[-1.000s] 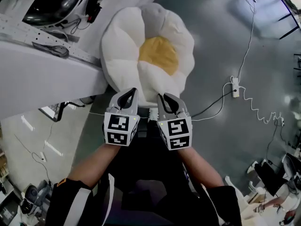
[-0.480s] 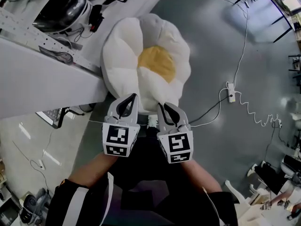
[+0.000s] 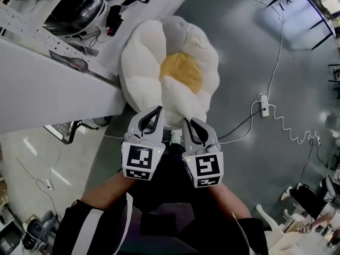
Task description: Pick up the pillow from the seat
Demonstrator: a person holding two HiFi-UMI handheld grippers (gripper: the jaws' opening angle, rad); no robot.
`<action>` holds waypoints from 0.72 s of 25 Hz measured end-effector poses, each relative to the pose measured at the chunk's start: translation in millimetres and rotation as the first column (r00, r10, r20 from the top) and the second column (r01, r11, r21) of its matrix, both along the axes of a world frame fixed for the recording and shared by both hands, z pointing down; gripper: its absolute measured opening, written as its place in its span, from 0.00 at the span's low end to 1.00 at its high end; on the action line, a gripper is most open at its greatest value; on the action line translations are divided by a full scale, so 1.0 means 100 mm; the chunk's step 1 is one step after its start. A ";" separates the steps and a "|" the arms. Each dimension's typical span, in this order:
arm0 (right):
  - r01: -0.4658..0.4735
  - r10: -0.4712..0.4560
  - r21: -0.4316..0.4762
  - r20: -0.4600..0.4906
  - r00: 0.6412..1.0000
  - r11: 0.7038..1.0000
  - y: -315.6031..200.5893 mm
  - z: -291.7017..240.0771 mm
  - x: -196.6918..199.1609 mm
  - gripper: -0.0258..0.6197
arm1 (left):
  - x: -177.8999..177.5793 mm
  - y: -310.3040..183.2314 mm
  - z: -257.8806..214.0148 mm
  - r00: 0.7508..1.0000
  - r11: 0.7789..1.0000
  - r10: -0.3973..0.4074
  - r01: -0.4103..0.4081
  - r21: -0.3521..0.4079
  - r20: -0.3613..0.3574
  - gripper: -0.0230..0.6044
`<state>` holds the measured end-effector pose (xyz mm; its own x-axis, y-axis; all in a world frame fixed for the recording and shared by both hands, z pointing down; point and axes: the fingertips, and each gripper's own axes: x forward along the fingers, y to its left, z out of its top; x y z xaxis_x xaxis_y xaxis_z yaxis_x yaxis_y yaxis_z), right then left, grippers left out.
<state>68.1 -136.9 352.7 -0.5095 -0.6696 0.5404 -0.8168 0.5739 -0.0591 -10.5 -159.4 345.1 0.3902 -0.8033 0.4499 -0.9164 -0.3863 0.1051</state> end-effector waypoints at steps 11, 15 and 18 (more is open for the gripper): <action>0.029 -0.029 -0.009 0.004 1.000 1.000 0.08 0.04 -0.03 0.07 | -0.01 0.04 0.03 1.000 1.000 -0.003 0.003 -0.008 -0.002 0.04; 0.033 -0.033 -0.010 0.005 0.999 0.999 0.10 0.05 -0.04 0.07 | -0.01 0.06 0.03 1.000 1.000 -0.003 0.003 -0.009 0.000 0.04; 0.034 -0.034 -0.012 0.006 0.999 0.999 0.12 0.06 -0.02 0.08 | 0.00 0.08 0.02 1.000 1.000 -0.004 0.004 -0.004 -0.001 0.04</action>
